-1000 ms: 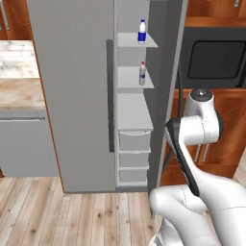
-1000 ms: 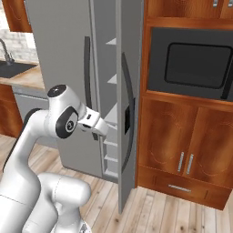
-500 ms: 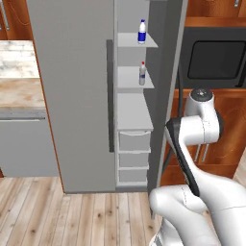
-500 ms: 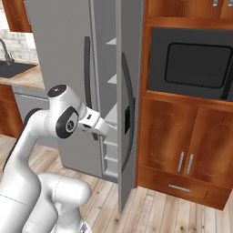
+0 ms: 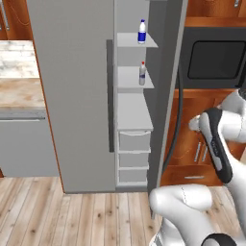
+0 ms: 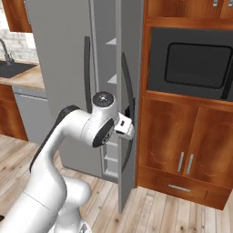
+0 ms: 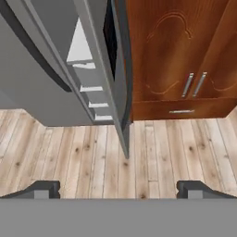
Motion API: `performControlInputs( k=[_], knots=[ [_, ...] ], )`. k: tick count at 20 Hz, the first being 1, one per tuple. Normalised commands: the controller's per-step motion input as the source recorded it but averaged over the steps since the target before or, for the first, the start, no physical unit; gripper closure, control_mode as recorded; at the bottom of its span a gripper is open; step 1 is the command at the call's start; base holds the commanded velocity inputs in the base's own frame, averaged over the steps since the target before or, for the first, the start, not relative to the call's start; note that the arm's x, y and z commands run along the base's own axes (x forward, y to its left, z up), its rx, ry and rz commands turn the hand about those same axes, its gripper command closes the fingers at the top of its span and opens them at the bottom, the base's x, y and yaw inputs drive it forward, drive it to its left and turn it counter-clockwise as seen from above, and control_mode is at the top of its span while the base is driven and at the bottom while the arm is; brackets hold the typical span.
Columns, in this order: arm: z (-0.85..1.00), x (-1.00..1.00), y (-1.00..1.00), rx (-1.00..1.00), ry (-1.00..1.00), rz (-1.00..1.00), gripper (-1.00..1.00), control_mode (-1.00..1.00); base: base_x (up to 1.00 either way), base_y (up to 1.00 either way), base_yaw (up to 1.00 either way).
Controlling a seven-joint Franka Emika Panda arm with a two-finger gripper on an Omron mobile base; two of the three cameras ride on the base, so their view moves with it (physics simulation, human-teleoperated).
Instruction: Take the bottled waters from the counter and place them in the freezer to freeze. Close the freezer door after placing the bottles.
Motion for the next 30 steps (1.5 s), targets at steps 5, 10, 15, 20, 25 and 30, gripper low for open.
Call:
performControlInputs(
  k=[5, 10, 15, 20, 25, 30],
  knots=[
    [-0.02, 0.31, -0.59, 0.33, -0.32, 0.22, -1.0, -1.0, 0.0, 0.0, 0.0],
    [-0.08, 0.56, -0.37, 0.2, -0.17, 0.09, -1.0, -1.0, 0.0, 0.0, 0.0],
    [0.0, 0.46, -0.12, 0.0, 0.0, 0.03, -1.0, -1.0, 0.0, 0.0, 0.0],
    [-0.01, 0.4, 0.0, 0.0, 0.02, 0.11, -1.0, -1.0, 0.0, 0.0, 0.0],
    [-0.07, 0.58, 0.02, 0.0, 0.0, 0.05, -1.0, -1.0, 0.0, 0.0, 0.0],
    [-0.03, 0.05, 0.01, 0.0, 0.01, 0.03, -1.0, -1.0, 0.0, 0.0, 0.0]
  ],
)
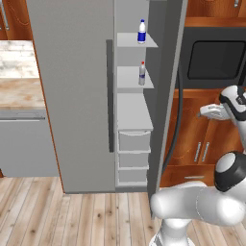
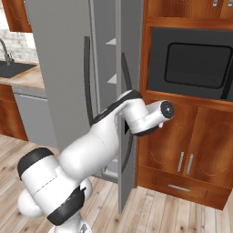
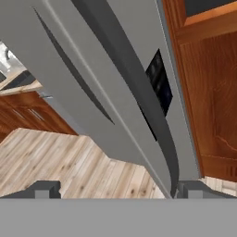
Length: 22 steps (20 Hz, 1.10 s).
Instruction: Take the bottled waters from the counter and place them in the freezer to freeze. Close the freezer door after placing the bottles.
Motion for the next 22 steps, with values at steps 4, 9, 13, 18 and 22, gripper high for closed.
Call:
performControlInputs(
  k=[4, 9, 13, 18, 22],
  knots=[
    [-0.13, 0.04, 0.07, 0.0, 0.0, 0.05, -1.0, -1.0, 0.0, 0.0, 0.0],
    [-0.22, 0.11, 0.38, 0.0, 0.0, 0.06, -1.0, -1.0, 0.0, 0.0, 0.0],
    [-0.15, 0.16, 0.33, 0.0, -0.01, 0.0, -1.0, -1.0, 0.0, 0.0, 0.0],
    [0.0, 0.15, 0.0, 0.0, 0.0, 0.0, -1.0, -1.0, 0.0, 0.0, 0.0],
    [-0.01, 0.22, -0.04, 0.0, 0.0, 0.0, -1.0, -1.0, 0.0, 0.0, 0.0]
  ],
)
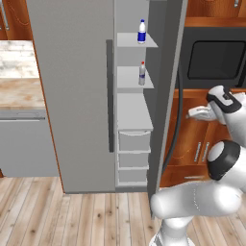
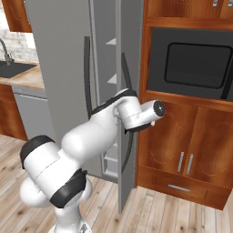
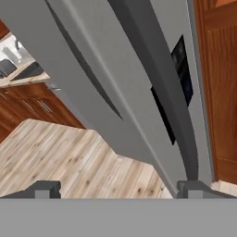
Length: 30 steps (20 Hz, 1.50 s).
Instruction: Take the bottled waters from the counter and place them in the freezer to freeze. Close the freezer door after placing the bottles.
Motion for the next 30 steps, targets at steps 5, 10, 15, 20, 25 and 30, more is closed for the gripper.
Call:
performControlInputs(
  k=[5, 10, 15, 20, 25, 30],
  knots=[
    [-0.04, 0.31, 0.0, 0.0, 0.0, 0.0, -1.0, -1.0, 0.0, 0.0, 0.0],
    [-0.11, 0.25, 0.0, 0.0, 0.0, 0.0, -1.0, -1.0, 0.0, 0.0, 0.0],
    [-0.13, 0.16, -0.05, 0.0, 0.0, 0.0, -1.0, -1.0, 0.0, 0.0, 0.0],
    [-0.08, 0.16, -0.05, 0.0, -0.03, 0.0, -1.0, -1.0, 0.0, 0.0, 0.0],
    [-0.13, 0.25, -0.05, 0.0, 0.0, 0.0, -1.0, -1.0, 0.0, 0.0, 0.0],
    [-0.17, 0.28, -0.05, 0.0, 0.0, 0.0, -1.0, -1.0, 0.0, 0.0, 0.0]
  ],
)
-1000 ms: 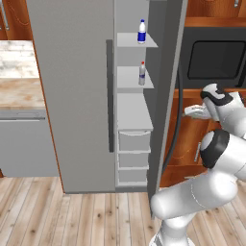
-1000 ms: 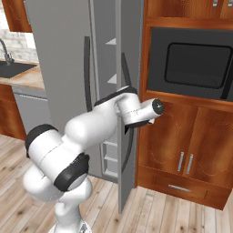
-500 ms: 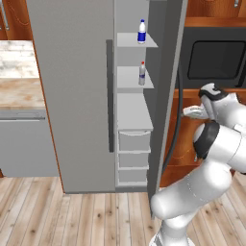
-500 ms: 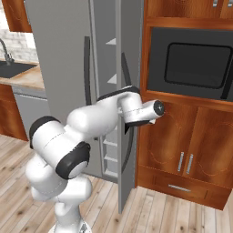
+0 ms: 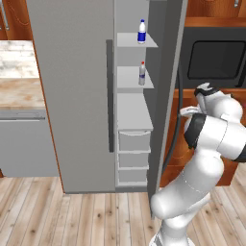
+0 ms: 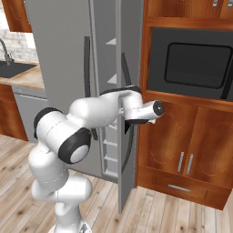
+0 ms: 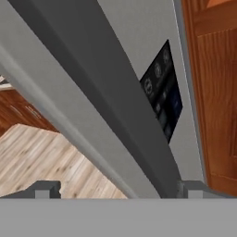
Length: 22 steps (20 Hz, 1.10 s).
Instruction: Take the bottled waters from the counter and place them in the freezer to freeze. Close the freezer door after placing the bottles.
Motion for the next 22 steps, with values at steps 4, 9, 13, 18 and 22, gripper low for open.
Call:
performControlInputs(
  k=[4, 9, 13, 18, 22],
  knots=[
    [-0.2, 0.37, -0.18, 0.0, 0.0, 0.0, -1.0, -1.0, 0.0, 0.0, 0.0],
    [-0.23, 0.36, -0.07, 0.0, 0.0, 0.01, -1.0, -1.0, 0.0, 0.0, 0.0],
    [-0.22, 0.36, -0.06, 0.0, 0.0, 0.01, -1.0, -1.0, 0.0, 0.0, 0.0],
    [-0.2, 0.29, 0.0, 0.0, 0.0, 0.0, -1.0, -1.0, 0.0, 0.0, 0.0],
    [-0.01, 0.04, 0.42, -0.03, 0.0, 0.0, -1.0, -1.0, 0.0, 0.0, 0.0]
  ],
)
